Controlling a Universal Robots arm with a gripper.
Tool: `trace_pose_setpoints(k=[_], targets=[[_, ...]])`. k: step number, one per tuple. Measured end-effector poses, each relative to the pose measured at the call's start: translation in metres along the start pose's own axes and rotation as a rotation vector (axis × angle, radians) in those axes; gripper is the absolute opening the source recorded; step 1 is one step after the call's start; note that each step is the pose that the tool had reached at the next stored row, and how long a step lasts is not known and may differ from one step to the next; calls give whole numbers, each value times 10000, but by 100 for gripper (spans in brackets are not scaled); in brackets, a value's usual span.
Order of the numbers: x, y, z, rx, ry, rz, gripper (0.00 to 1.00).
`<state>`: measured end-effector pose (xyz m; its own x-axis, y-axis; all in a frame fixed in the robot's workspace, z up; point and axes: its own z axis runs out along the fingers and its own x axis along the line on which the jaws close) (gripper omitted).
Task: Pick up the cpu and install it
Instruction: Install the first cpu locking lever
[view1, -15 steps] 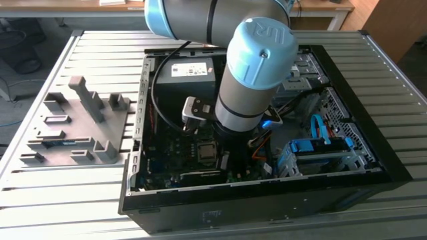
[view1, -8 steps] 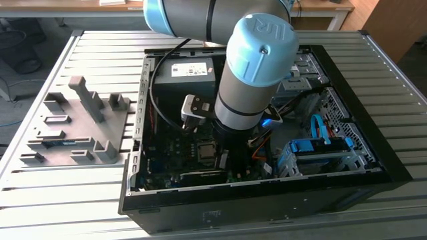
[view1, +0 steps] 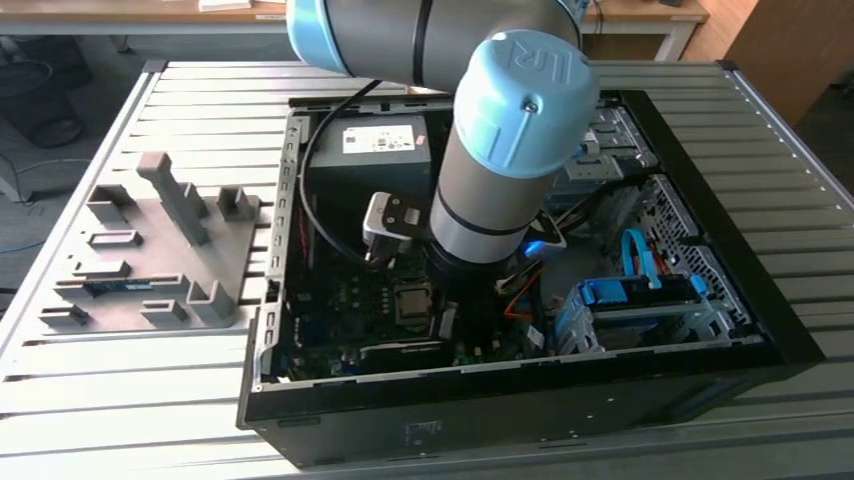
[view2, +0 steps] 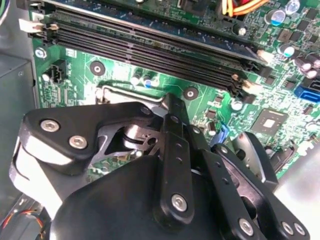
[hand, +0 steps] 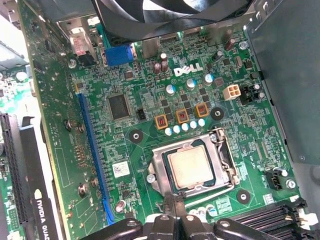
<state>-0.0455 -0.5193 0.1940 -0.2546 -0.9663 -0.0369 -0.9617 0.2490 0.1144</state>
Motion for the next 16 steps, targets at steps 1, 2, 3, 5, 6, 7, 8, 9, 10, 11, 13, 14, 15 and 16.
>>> trace_pose_setpoints(k=[1, 2, 3, 5, 6, 7, 8, 9, 10, 11, 13, 14, 15, 16], targets=[[0, -6, 3, -7, 2, 0, 10], [-1, -14, 8, -17, 5, 0, 10], [-2, -21, 13, -26, 9, 1, 10], [-3, -28, 23, -34, 11, 2, 10], [-4, -33, 28, -40, 13, 2, 10], [-5, -38, 32, -44, 16, 3, 10], [-6, -43, 37, -50, 18, 3, 10], [-7, -48, 42, -54, 20, 4, 10], [-8, -54, 47, -59, 20, 4, 10], [-10, -62, 51, -64, 20, 5, 10], [-14, -78, 61, -78, 19, 3, 10], [-15, -83, 64, -83, 22, 6, 10], [-15, -86, 66, -84, 25, 6, 10], [-15, -87, 66, -84, 27, 6, 10]])
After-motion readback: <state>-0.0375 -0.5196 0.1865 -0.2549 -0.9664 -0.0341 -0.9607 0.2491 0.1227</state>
